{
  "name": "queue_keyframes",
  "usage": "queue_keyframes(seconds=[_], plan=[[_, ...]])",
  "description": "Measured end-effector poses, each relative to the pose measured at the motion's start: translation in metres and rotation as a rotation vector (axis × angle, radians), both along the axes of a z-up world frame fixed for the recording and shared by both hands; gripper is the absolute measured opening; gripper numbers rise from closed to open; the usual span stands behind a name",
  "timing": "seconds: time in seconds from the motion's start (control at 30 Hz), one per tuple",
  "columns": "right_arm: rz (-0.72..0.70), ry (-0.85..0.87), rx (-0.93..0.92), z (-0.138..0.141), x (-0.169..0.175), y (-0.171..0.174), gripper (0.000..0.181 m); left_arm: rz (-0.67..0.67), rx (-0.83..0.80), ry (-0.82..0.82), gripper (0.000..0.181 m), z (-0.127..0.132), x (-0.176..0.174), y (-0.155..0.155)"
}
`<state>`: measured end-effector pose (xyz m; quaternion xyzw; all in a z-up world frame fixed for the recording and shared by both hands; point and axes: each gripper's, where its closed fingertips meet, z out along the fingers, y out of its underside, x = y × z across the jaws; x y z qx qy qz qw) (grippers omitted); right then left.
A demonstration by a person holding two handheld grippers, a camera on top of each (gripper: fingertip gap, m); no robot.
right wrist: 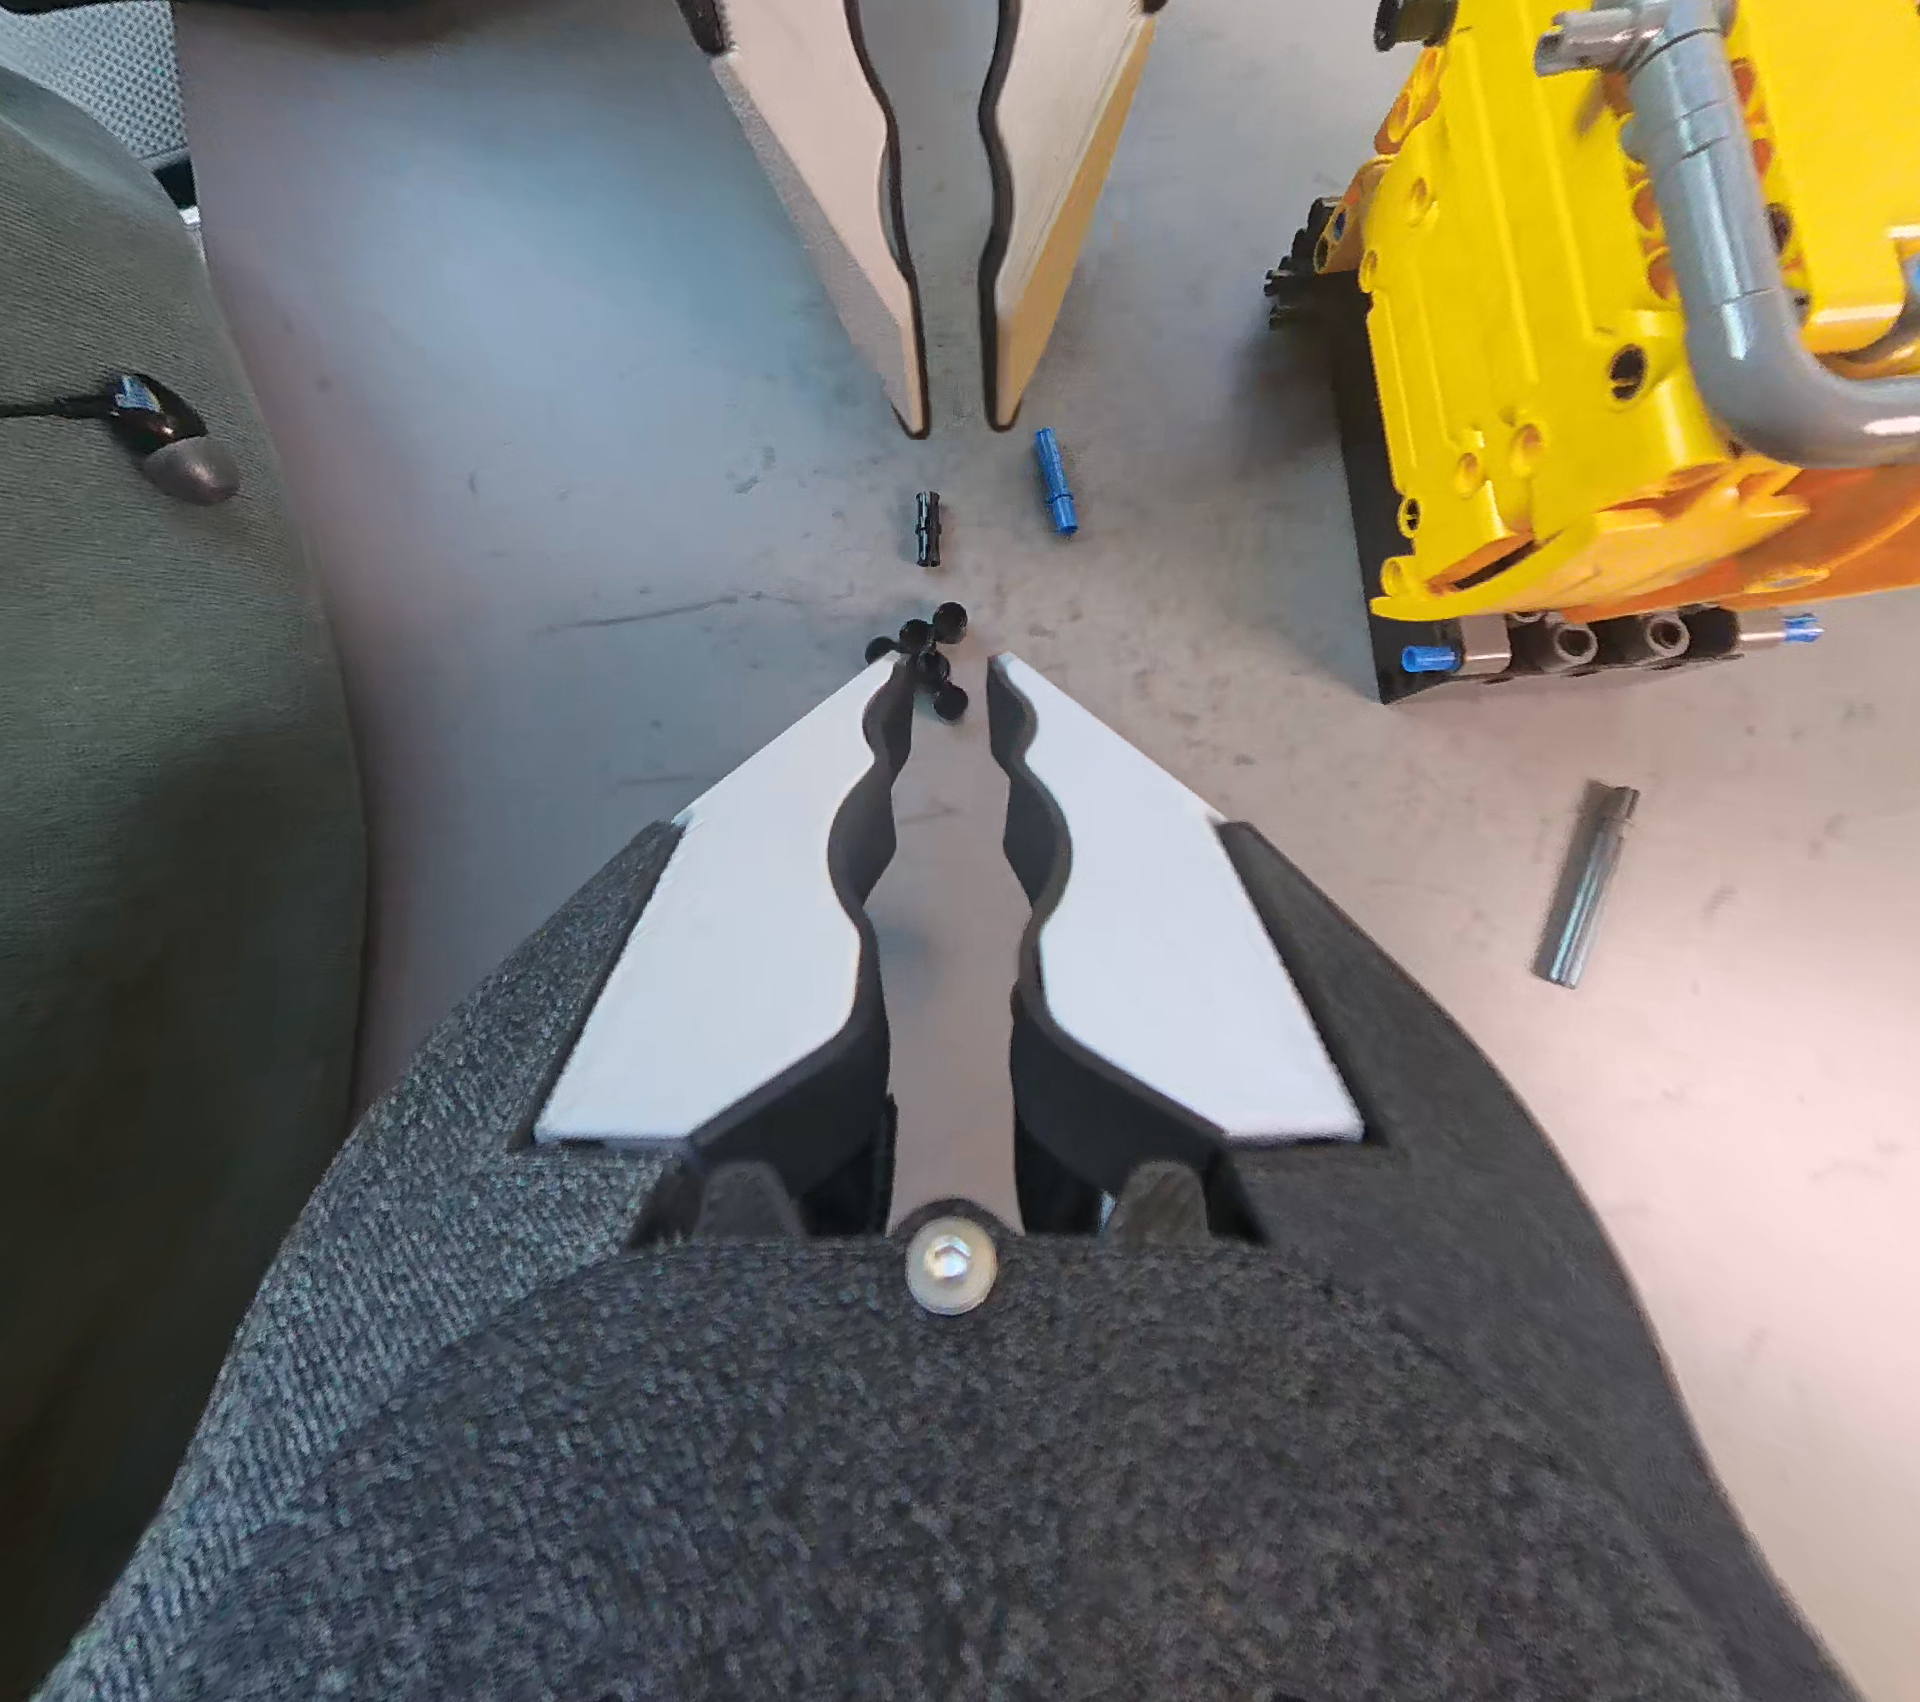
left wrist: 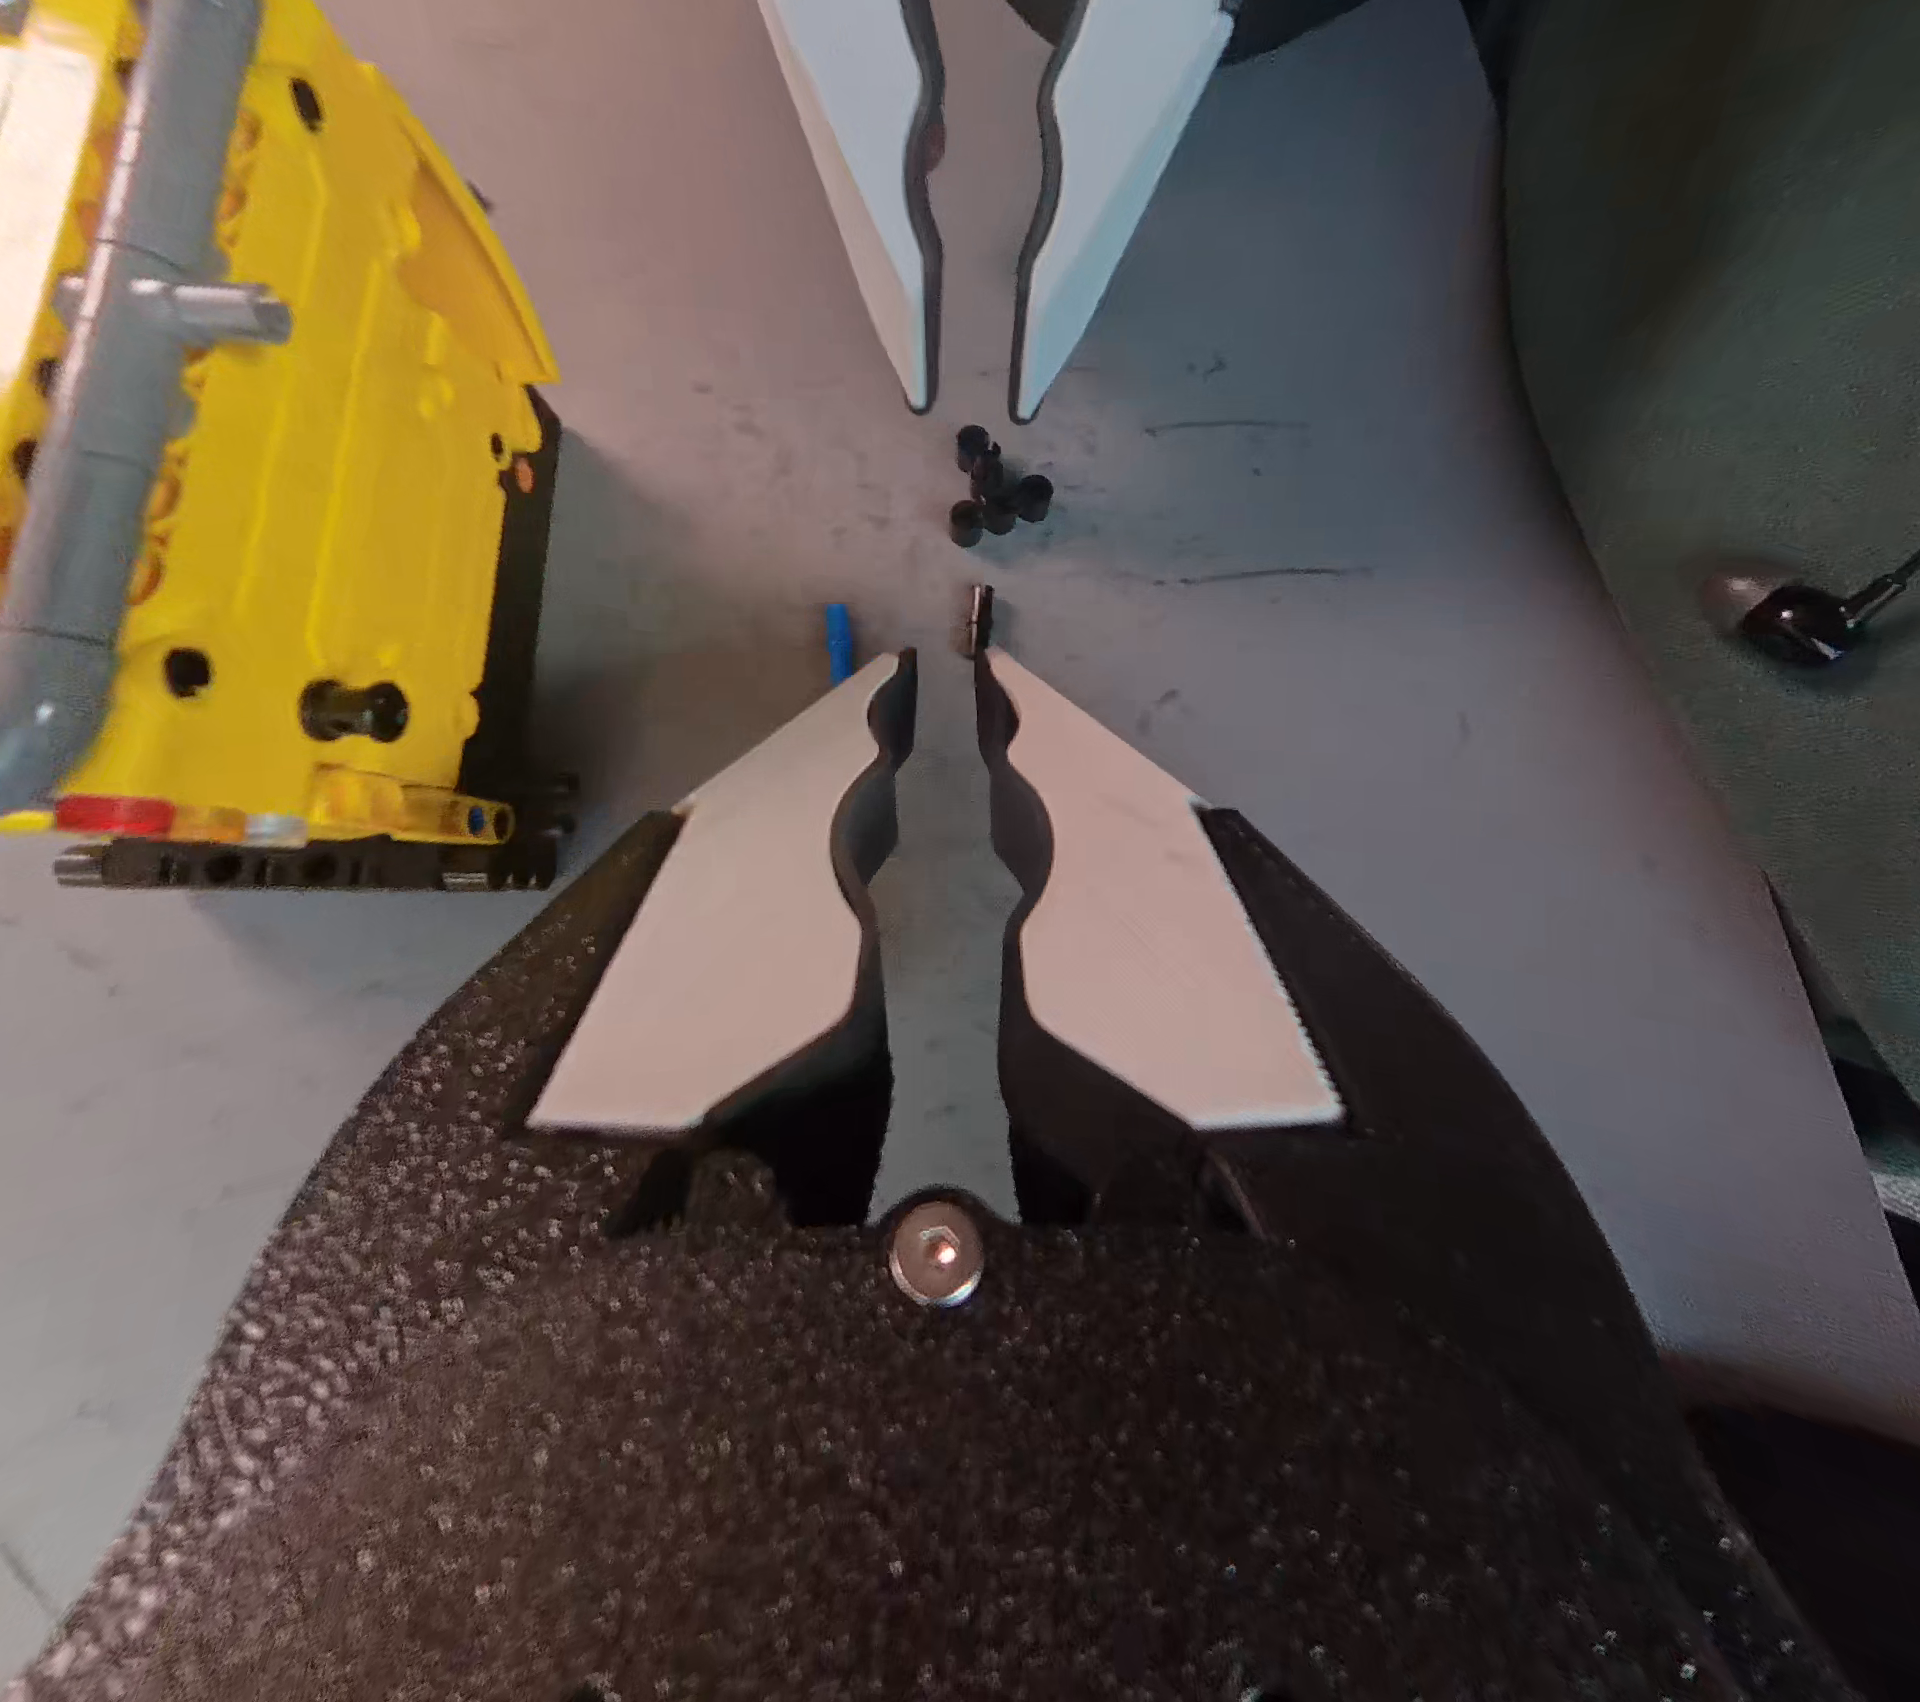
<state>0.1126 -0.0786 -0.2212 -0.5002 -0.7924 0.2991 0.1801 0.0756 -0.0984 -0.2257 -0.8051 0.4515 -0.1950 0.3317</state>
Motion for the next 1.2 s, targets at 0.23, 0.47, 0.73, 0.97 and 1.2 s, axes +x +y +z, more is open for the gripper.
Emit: queue_keyframes(seconds=[0.23, 0.47, 0.73, 0.97, 1.2], plan=[[0.058, -0.006, 0.032, -0.013, 0.007, 0.002, 0.017, -0.037, -0.004, 0.026, 0.01, -0.007, 0.013, -0.003], [0.12, -0.023, 0.055, -0.021, 0.005, 0.005, 0.01, -0.03, -0.017, 0.068, 0.008, -0.018, 0.015, -0.001], [0.175, -0.021, 0.022, -0.019, 0.002, 0.003, 0.013, -0.029, -0.03, 0.039, 0.003, -0.018, 0.014, -0.001], [0.142, 0.047, -0.063, 0.0, -0.009, 0.007, 0.017, -0.039, -0.078, 0.004, 0.013, -0.017, 0.009, -0.008], [0.139, 0.051, -0.025, -0.007, -0.019, 0.007, 0.017, 0.099, -0.013, -0.021, 0.012, -0.008, -0.01, 0.013]])
